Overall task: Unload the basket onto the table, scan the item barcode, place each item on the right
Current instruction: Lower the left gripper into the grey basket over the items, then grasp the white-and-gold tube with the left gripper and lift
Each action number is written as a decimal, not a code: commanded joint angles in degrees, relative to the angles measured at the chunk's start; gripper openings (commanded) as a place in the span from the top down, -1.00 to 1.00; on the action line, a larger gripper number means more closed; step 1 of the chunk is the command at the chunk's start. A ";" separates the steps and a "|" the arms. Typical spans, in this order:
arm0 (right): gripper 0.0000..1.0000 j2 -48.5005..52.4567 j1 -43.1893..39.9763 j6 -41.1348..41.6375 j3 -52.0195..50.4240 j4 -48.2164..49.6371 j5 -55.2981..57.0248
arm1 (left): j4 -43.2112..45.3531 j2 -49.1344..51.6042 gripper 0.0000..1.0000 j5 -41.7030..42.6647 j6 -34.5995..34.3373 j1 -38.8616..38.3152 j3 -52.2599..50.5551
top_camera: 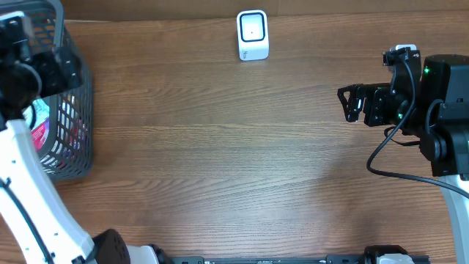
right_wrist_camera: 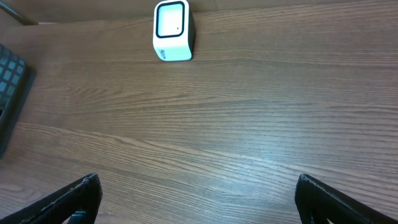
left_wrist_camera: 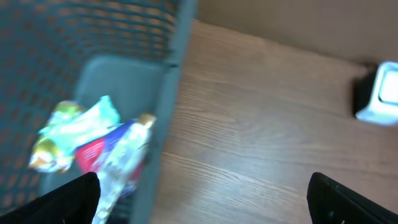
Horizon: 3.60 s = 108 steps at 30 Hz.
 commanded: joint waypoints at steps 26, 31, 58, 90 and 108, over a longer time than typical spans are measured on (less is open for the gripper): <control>-1.00 -0.39 0.17 0.17 1.77 0.24 0.28 | 0.59 12.11 -0.77 -1.51 -4.22 16.70 -7.78; -1.00 -0.39 0.17 0.17 1.77 0.24 0.28 | -0.09 16.70 -0.71 -1.40 -4.22 16.70 -8.02; -1.00 -0.39 0.17 0.17 1.77 0.24 0.28 | 4.55 29.40 -0.68 2.27 3.91 15.06 -8.07; -1.00 -0.39 0.17 0.17 1.77 0.24 0.31 | -5.97 35.10 0.92 -4.31 0.20 11.87 12.52; -1.00 -0.39 0.17 0.17 1.77 0.24 0.31 | -21.09 15.02 0.91 -1.38 -3.82 -5.07 34.25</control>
